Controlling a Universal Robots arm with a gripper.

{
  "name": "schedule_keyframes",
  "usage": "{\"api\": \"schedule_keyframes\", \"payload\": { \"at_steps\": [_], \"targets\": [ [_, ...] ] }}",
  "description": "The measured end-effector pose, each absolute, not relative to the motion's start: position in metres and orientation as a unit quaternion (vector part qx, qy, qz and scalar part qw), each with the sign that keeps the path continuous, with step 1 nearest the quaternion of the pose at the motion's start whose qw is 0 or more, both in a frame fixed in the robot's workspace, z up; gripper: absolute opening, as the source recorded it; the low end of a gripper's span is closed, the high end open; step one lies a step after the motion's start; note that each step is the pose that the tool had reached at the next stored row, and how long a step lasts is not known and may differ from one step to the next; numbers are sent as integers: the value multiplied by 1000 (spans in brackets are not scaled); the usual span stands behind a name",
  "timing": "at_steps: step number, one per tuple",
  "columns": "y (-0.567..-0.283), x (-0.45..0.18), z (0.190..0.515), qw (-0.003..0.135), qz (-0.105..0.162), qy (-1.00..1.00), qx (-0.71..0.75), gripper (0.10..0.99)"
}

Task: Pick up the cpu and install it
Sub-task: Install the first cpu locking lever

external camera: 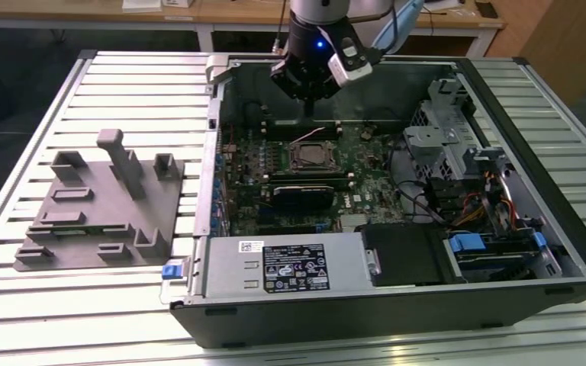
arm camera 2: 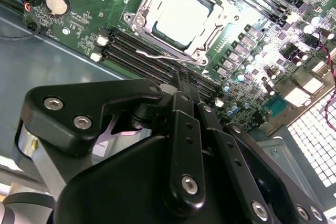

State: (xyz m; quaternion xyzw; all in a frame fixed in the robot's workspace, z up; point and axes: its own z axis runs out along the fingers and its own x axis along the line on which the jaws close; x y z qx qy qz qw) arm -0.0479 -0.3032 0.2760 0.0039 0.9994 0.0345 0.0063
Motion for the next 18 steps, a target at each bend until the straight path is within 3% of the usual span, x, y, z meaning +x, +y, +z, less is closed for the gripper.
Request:
{"api": "schedule_keyframes", "payload": {
  "at_steps": [18],
  "targets": [
    [-303, -48, 269, 6, 35, 999, 4, 106]
  ]
}}
